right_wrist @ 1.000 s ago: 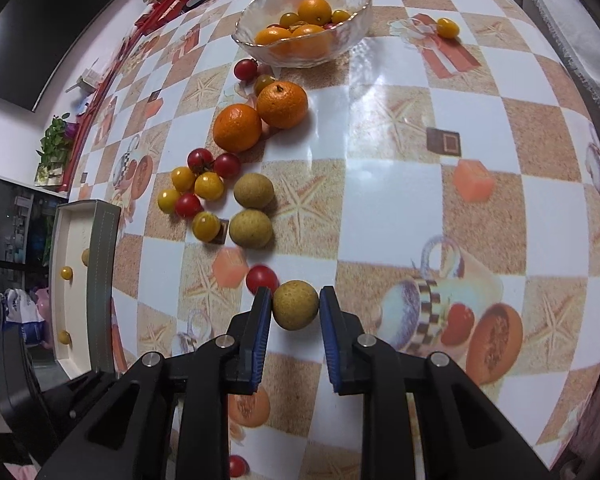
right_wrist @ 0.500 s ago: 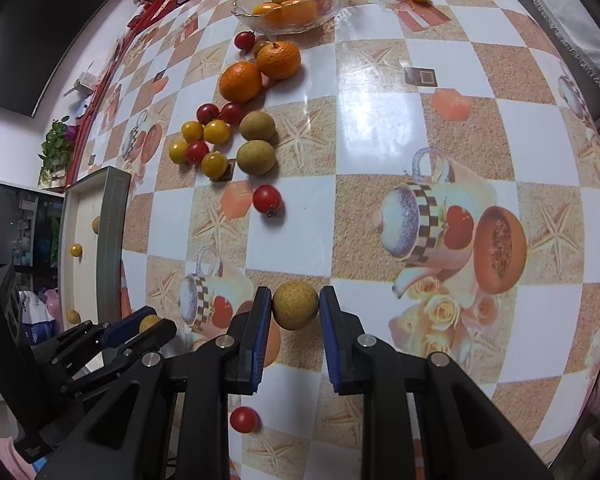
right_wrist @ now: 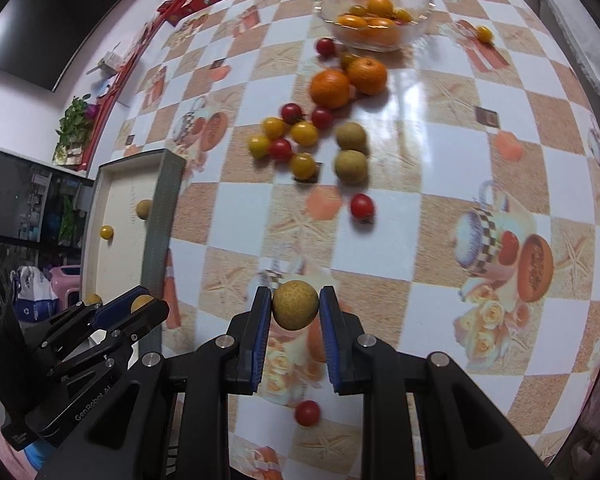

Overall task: Organize fruits
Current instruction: 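Carry both tan fruits over the white tray and open both tools to drop them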

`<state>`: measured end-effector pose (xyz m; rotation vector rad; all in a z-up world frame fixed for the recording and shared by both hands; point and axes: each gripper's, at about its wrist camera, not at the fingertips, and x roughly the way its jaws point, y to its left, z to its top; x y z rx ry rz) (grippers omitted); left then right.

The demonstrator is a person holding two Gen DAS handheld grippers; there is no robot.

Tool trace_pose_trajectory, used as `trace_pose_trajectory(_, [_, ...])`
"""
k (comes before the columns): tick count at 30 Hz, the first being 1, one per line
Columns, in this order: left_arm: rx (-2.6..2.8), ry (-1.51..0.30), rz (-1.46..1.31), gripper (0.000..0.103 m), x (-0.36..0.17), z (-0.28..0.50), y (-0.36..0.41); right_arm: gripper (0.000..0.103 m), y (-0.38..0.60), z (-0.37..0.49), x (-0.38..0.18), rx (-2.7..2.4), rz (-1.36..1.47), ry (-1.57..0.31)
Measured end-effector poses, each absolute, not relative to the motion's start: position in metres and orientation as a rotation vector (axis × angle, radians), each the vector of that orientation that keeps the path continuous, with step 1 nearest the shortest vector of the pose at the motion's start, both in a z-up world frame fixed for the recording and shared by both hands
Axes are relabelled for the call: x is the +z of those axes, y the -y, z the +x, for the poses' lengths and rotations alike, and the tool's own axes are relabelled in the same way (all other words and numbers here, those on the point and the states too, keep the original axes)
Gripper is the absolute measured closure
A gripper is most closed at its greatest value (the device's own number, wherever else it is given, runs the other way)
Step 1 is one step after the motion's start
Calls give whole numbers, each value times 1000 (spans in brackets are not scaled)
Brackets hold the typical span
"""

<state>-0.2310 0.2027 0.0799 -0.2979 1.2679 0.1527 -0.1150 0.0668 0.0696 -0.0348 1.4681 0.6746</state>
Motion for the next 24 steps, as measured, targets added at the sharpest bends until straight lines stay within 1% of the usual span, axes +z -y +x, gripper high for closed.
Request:
trace_pose_trajectory(11, [335,-1220,-357,75,86,-269,-286,76,-168,-139,85,843,-161,-1439])
trace_pose_trajectory(17, [441,-1230,-377,75,70,-286,-331,76,-228,-151,82,922,-210,-1445])
trace_pose_trajectory(24, [519,-1260,-380,75,44,-289,-362,76,-292,-157,67,971,-296,-1456])
